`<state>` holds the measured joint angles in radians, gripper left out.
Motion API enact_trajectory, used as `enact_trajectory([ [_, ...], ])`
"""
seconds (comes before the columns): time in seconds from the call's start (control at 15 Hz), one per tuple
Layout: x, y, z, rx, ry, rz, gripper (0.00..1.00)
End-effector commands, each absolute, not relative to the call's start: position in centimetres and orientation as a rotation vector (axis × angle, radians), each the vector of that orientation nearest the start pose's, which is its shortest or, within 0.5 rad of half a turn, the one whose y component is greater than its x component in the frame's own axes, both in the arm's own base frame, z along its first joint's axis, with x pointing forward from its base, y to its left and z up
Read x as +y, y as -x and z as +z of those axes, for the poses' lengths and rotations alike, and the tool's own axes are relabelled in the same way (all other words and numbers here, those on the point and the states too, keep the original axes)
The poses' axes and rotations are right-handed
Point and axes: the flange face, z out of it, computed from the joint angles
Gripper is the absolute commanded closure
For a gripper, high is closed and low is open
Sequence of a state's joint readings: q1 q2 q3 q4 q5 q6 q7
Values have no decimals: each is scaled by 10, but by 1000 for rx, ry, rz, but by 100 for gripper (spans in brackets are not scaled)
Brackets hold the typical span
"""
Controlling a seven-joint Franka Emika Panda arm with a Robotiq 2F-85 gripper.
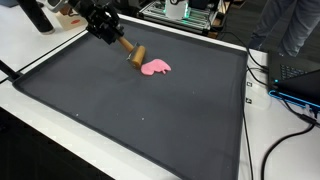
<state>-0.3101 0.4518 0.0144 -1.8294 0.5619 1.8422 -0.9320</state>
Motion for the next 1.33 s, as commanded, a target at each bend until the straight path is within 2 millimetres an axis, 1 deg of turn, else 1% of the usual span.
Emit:
enact_trajectory([
  [0.0,-140,-583,270,-393,2390,67,76],
  [0.53,-132,-581,282,-377,2414,68,76],
  [0.87,-120,-580,298,-375,2444,60,76],
  [1.07,-106,-580,313,-388,2473,52,76],
  [1.27,-86,-578,334,-416,2526,36,76],
])
